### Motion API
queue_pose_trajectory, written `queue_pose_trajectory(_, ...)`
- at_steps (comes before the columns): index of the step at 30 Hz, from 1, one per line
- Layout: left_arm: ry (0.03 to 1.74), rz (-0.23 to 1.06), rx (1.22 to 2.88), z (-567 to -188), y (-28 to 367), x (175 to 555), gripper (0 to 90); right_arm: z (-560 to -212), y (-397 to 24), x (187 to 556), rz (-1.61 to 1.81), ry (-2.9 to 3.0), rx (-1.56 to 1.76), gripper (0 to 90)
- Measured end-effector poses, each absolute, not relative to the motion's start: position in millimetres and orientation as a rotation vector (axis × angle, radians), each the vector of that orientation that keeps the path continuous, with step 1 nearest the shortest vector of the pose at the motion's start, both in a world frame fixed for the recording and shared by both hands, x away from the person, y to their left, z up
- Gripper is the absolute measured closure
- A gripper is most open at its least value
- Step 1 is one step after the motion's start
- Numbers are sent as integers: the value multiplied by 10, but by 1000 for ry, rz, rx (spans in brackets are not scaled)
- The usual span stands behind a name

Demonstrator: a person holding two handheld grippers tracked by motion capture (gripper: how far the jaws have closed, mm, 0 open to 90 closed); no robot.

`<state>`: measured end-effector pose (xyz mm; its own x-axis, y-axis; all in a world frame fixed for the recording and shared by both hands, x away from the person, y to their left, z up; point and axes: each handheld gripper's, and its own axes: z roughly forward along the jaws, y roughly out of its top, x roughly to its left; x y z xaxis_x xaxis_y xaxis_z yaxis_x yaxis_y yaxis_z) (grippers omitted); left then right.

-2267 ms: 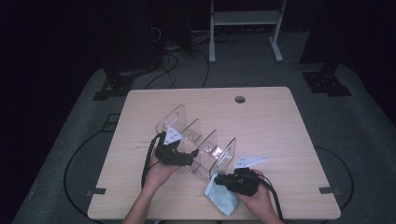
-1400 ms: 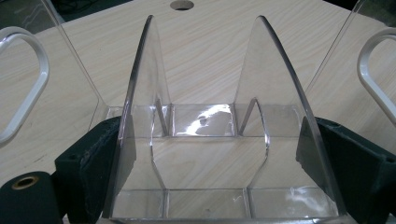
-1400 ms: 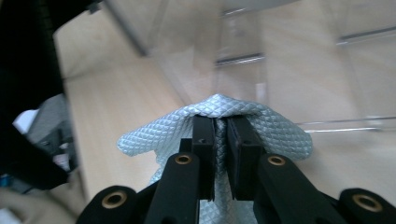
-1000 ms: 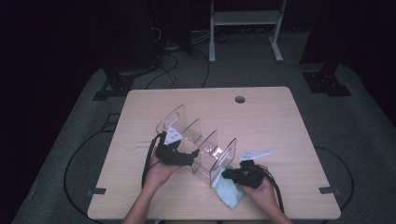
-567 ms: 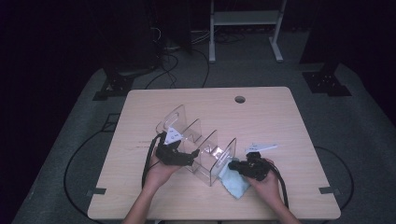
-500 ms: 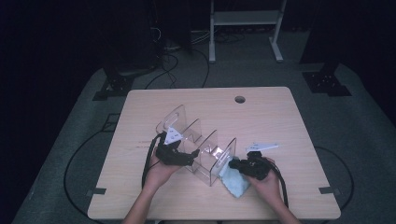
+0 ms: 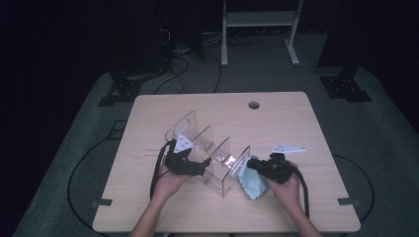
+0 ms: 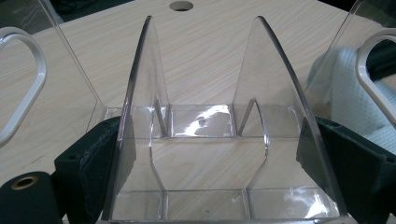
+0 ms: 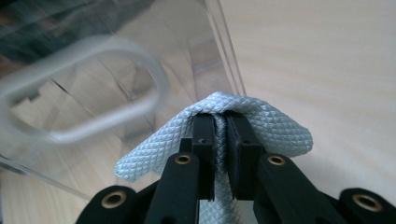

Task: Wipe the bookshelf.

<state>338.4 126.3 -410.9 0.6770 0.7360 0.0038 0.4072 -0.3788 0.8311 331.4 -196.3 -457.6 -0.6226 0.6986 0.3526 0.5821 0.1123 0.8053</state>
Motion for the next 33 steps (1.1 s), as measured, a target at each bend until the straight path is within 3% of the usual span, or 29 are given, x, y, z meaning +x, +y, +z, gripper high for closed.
queue_pose_trajectory(3,884,476,2016,-4108,1259,3383,84,-4549,-1969,3314,1550,2245,1292,821)
queue_pose_trajectory(8,882,477,2016,-4109,1258,3381,84,-4796,-1968,3385,1461,2318,1385,821)
queue_pose_trajectory(14,881,476,2014,-4111,1257,3383,83,-4465,-1958,3287,1554,2238,1256,820)
queue_pose_trajectory(20,879,475,2015,-4111,1254,3379,83,-4593,-1989,3354,1512,2290,1328,819)
queue_pose_trajectory(26,877,473,2016,-4112,1257,3382,83,-4294,-1968,3320,1540,2236,1226,819)
queue_pose_trajectory(33,877,472,2014,-4114,1249,3382,83,-4553,-2036,3386,1551,2257,1330,819)
